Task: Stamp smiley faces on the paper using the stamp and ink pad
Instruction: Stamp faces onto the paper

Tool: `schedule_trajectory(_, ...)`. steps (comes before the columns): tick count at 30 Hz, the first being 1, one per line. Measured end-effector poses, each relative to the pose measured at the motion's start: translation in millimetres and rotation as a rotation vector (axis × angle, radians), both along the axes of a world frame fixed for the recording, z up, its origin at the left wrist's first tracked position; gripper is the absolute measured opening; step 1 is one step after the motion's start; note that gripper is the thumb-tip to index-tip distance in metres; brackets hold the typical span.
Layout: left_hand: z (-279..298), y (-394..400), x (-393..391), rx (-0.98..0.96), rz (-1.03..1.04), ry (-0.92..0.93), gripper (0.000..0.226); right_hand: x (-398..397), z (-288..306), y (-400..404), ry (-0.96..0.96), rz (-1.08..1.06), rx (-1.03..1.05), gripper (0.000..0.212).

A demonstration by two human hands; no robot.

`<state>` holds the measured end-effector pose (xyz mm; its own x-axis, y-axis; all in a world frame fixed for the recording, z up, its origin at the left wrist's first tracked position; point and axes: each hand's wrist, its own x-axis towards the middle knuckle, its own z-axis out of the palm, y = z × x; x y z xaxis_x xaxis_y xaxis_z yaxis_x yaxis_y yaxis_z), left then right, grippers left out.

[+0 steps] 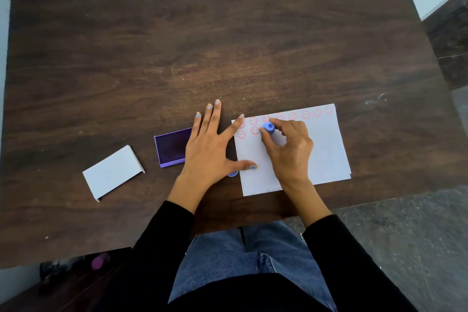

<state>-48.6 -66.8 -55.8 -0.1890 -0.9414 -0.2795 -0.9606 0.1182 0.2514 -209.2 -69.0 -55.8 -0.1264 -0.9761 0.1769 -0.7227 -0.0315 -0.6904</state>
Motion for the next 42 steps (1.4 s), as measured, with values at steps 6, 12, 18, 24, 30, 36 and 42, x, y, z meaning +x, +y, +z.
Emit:
schedule_trajectory(6, 1.6, 1.2, -0.4, -0.003, -0.003, 0.01, 0.106, -0.4, 1.3, -0.9, -0.082, -0.072, 0.068, 0.028)
schedule_trajectory(12, 2.1, 0.9, 0.4, 0.0, -0.008, 0.001, 0.106, -0.4, -0.6, -1.4, -0.106, -0.098, 0.092, 0.028)
schedule_trajectory(18, 1.5, 1.1, 0.9, -0.006, -0.013, 0.0, 0.106, 1.9, -0.9, -1.9, -0.073, -0.087, 0.087, 0.029)
schedule_trajectory(24, 1.8, 1.4, 1.8, -0.022, -0.039, -0.038, 0.106, 1.8, 17.9, -8.8, -0.227, -0.231, 0.097, 0.025)
schedule_trajectory(30, 5.2, 4.0, 1.7, -0.062, -0.012, 0.004, 0.108, -18.6, 49.3, -25.8, -0.886, -0.471, 0.036, 0.018)
schedule_trajectory(36, 21.9, 20.5, 10.4, -0.239, 0.059, 0.261, 0.064, -25.7, 54.0, -33.5, -1.115, -0.502, 0.049, 0.024)
schedule_trajectory(42, 18.1, 48.4, 14.4, -0.223, 0.091, 0.246, 0.05, -26.4, 57.2, -33.5, -1.184, -0.521, 0.061, 0.005)
